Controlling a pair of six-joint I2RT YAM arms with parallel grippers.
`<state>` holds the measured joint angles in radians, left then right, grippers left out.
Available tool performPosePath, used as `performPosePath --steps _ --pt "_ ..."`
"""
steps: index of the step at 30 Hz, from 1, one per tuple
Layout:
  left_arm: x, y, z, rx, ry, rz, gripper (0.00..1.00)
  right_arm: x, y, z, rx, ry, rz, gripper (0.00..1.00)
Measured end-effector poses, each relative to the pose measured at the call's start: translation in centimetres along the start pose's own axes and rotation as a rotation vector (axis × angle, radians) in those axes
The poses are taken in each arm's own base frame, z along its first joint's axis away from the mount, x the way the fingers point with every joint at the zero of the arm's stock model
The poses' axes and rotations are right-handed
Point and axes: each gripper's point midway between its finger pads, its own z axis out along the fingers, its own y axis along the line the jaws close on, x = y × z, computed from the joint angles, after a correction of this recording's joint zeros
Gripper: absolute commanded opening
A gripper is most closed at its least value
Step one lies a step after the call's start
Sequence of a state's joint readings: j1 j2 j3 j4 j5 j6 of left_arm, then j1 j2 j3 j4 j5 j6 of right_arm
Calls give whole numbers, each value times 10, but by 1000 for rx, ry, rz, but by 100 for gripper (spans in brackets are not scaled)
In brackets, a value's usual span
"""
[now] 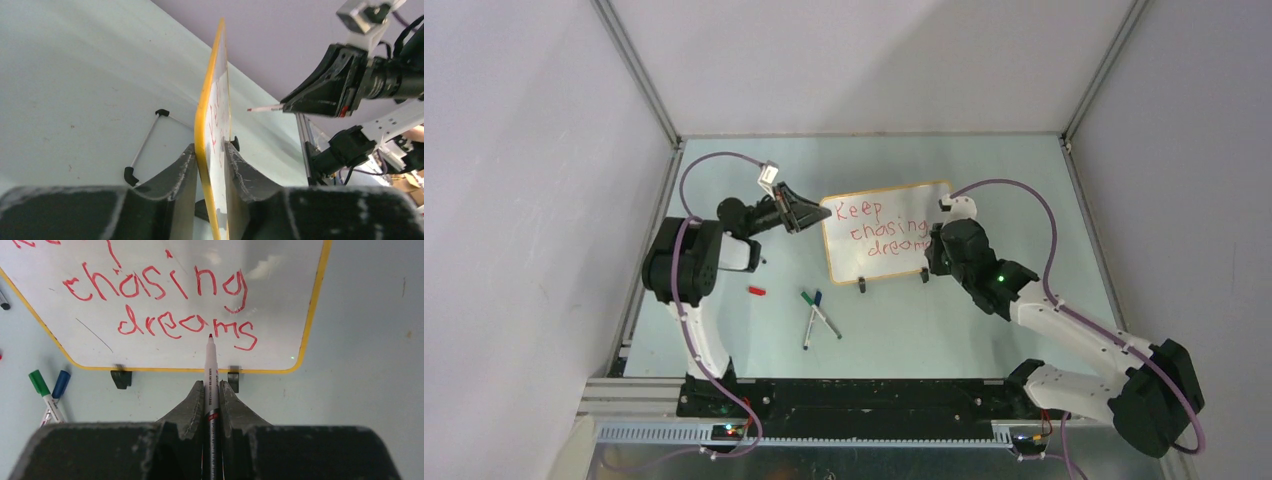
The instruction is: Write a sentence on the whiteboard
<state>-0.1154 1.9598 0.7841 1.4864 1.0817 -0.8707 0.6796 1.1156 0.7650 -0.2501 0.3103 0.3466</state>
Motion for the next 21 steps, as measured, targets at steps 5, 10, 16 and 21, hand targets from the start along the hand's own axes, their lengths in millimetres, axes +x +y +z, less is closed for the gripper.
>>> performPosePath --steps 5,10,16,21 --pt "12 -2 -9 -21 9 12 41 -5 -2 -4 0 -31 8 0" --pt "9 -4 -18 -49 -12 46 38 2 -5 -3 11 -22 3 0" --pt "7 -10 -29 -101 -50 98 67 0 -7 -9 8 -42 8 0" --pt "7 -13 -41 -170 -94 139 97 -6 -9 -14 7 -73 18 0"
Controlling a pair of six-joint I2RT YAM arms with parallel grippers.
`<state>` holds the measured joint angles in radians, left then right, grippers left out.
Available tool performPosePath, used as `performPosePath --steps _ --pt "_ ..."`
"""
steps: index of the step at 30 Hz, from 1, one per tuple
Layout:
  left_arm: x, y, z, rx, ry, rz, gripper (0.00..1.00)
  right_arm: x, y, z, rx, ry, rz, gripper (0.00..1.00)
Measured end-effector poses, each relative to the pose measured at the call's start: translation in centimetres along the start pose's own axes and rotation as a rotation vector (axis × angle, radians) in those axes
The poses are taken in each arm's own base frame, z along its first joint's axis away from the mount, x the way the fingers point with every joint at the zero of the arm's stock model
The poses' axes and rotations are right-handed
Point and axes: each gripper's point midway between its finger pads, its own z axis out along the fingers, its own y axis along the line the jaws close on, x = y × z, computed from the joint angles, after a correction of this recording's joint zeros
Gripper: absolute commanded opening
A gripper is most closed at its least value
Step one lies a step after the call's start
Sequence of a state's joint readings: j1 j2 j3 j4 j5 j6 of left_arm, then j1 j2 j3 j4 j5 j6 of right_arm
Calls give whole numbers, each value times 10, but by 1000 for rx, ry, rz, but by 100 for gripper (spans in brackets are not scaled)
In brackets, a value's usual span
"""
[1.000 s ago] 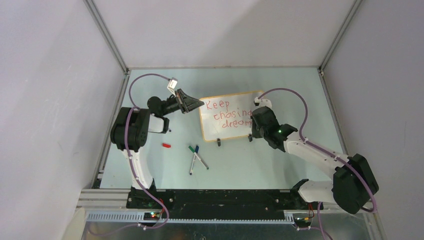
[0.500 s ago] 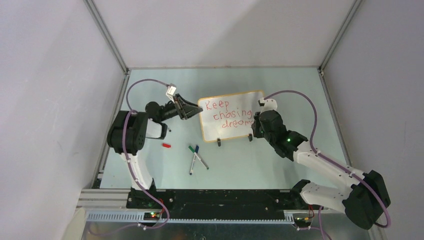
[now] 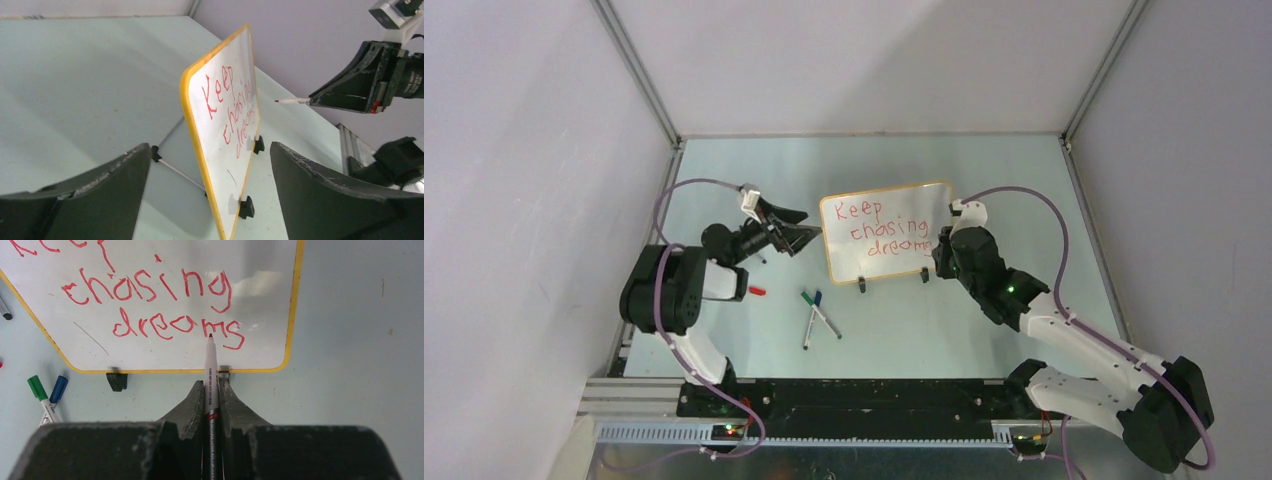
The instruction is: Write a sentence on the whiteboard
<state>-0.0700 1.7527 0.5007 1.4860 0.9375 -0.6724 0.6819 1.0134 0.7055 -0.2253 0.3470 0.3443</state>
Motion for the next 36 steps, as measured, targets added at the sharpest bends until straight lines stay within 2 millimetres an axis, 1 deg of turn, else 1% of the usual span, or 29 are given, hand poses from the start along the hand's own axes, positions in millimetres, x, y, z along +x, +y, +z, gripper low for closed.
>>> performPosePath --steps 1,4,10,13,17,20,23,25,27,28,29,30,31,32,34,35,36 --pt "0 -1 -4 -19 -11 6 99 0 -1 -1 1 -5 1 0" --pt "-5 -4 -11 -57 -42 40 99 1 -2 -5 -5 -18 5 0" --pt "-12 -7 -19 -100 -82 92 99 -2 -1 -10 -17 -43 12 0" --pt "-12 -13 -32 -161 -123 88 99 -3 1 -11 -24 -48 12 0" --pt "-20 -15 -54 -290 -234 35 99 -1 2 -12 -28 -48 10 0" --pt "-27 -16 -64 -346 -291 21 99 0 1 -13 -28 -49 10 0" --pt "-36 -17 -69 -391 -315 6 99 -1 1 -13 -24 -54 10 0" --pt "-40 -15 -69 -437 -290 1 99 -1 0 -13 -22 -56 10 0" --pt "-50 -15 -66 -498 -266 32 94 -2 0 -14 -20 -59 10 0" --pt "-55 -18 -65 -524 -258 57 91 -2 0 -14 -20 -60 10 0" --pt "-61 -24 -64 -542 -256 85 90 -2 1 -14 -21 -61 10 0" --pt "-64 -30 -65 -554 -258 110 92 -3 1 -14 -21 -63 11 0" --pt "-66 -37 -68 -569 -263 136 96 -3 1 -14 -22 -65 11 0" --pt "-66 -38 -72 -585 -267 149 98 -4 1 -15 -22 -66 12 0" --pt "-62 -34 -84 -623 -296 168 99 -4 1 -16 -25 -70 13 0" --pt "-54 -29 -92 -642 -308 169 99 -4 1 -16 -26 -72 14 0" --pt "-43 -23 -99 -662 -308 158 95 -5 1 -16 -27 -74 15 0"
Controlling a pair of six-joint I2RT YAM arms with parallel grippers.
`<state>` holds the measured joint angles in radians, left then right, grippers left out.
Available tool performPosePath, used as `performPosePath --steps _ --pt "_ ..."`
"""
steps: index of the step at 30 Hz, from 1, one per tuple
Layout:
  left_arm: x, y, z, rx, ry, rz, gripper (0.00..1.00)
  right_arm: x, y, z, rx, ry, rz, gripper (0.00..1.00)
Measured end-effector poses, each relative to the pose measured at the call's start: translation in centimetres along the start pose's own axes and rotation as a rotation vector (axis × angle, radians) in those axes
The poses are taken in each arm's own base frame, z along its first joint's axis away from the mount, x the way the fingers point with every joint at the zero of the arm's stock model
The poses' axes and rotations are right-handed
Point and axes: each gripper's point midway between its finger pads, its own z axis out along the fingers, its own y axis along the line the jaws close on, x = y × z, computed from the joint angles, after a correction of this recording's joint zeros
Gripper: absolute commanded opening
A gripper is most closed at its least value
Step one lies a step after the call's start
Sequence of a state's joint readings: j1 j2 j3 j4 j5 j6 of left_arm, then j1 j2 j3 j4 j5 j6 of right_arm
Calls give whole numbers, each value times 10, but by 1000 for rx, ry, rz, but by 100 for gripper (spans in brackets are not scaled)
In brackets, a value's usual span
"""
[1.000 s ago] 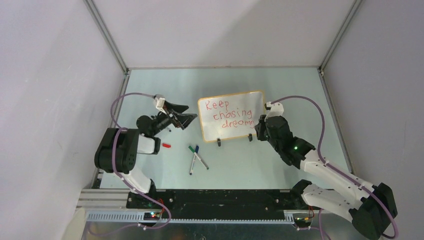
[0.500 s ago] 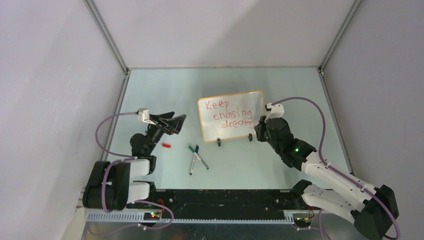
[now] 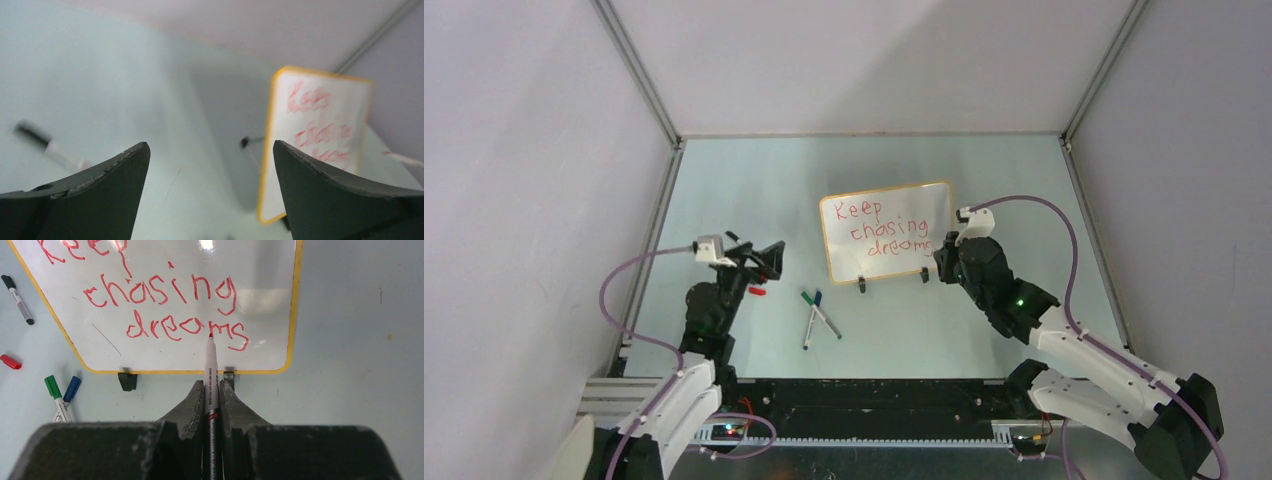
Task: Write a sentence on the whiteboard
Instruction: Write a sentence on the whiteboard, then close the whiteboard marker at the center of the board.
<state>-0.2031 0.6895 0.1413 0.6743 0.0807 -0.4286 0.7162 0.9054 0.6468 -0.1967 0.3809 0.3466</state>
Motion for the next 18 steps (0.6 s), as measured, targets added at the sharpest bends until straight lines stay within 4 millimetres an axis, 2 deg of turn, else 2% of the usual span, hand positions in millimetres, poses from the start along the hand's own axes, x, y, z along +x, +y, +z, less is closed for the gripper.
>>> performPosePath --steps 1,2,3,4,10,12,16,18 --pt "13 11 -6 -31 16 -9 86 0 0 0 -1 -2 1 0" --pt "27 23 -13 -73 35 -23 83 -1 0 -1 -2 -5 2 0" --pt "40 34 -20 -116 61 -40 94 -1 -1 -2 -3 -7 3 0" --pt "47 41 -24 -147 77 -51 97 -1 -1 -3 -3 -10 4 0" --pt "19 55 -27 -253 -56 -140 99 -4 -1 -6 -9 -25 10 0" --pt "21 65 -30 -316 -60 -175 99 -5 0 -6 -11 -27 11 0" --pt "40 85 -35 -455 29 -213 99 -6 0 -7 -14 -31 11 0" --pt "41 93 -32 -529 69 -229 99 -6 1 -8 -16 -31 11 0"
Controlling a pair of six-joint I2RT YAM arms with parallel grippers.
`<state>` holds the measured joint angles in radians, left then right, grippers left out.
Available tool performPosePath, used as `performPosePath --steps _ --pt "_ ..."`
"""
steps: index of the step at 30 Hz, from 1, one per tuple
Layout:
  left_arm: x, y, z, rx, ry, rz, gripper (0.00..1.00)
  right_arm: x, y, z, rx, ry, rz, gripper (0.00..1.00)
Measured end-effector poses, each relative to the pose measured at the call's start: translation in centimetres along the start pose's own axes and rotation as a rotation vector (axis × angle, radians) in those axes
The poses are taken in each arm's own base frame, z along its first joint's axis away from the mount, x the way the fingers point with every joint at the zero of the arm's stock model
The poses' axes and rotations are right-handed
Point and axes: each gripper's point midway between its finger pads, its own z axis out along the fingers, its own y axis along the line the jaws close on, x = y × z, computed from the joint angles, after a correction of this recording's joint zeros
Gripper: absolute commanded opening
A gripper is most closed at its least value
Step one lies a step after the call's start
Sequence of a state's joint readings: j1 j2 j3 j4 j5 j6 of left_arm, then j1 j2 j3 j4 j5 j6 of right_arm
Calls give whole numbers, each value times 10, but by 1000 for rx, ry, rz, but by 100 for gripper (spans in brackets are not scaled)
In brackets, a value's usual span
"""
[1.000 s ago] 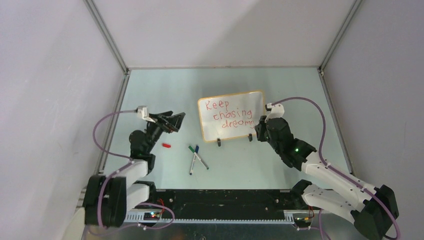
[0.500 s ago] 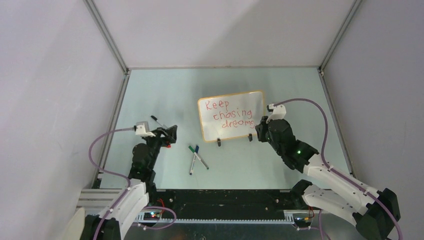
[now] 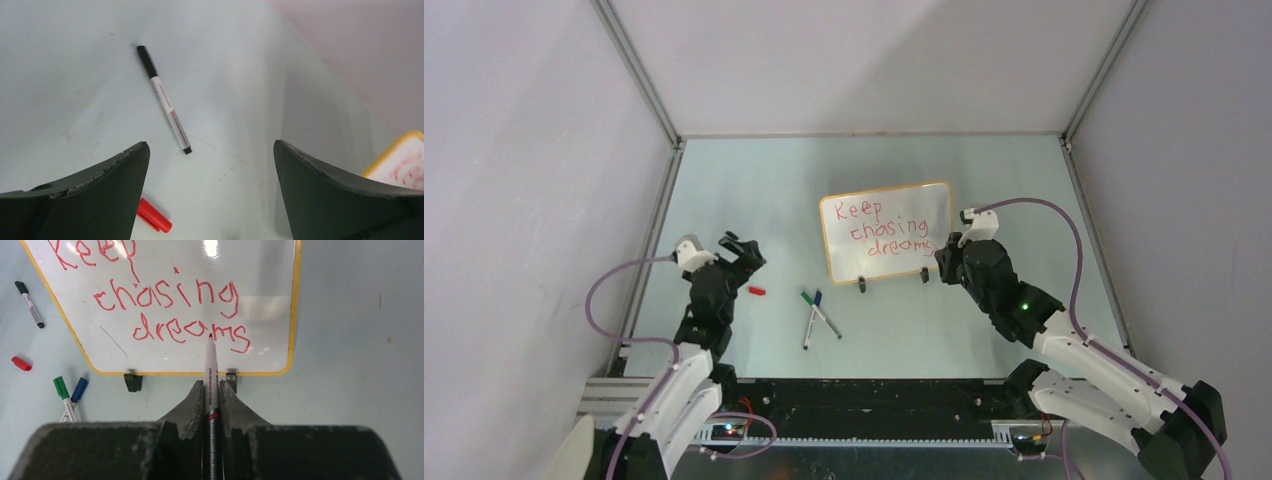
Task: Write a sentence on the whiteboard
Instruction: Close the whiteboard marker at the center of the board.
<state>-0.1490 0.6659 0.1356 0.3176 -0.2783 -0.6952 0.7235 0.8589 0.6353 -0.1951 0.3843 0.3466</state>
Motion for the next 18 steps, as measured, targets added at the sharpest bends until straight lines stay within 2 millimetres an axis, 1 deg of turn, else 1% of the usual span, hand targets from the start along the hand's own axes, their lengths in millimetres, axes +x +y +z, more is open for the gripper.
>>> performPosePath --steps 3,5,6,8,9,11,13,18 --pt "-8 2 7 -118 46 -9 99 0 1 0 -2 0 -1 0" --pt "-16 -3 8 -188 67 -10 98 0 1 0 -4 0 -1 0" --pt "-24 -8 9 -226 73 -14 97 0 1 0 -3 1 -2 0" --pt "-35 -17 7 -282 84 -28 86 0 1 0 -4 0 -2 0" --pt "-38 -20 6 -298 86 -37 78 0 1 0 -4 0 -2 0" --pt "-41 -18 2 -364 107 -52 72 0 1 0 -4 0 -2 0" --pt "-38 -11 -3 -418 130 -62 70 0 1 0 -5 0 -1 0" --pt "-17 13 -21 -544 203 -95 64 0 2 -1 -6 0 -2 0"
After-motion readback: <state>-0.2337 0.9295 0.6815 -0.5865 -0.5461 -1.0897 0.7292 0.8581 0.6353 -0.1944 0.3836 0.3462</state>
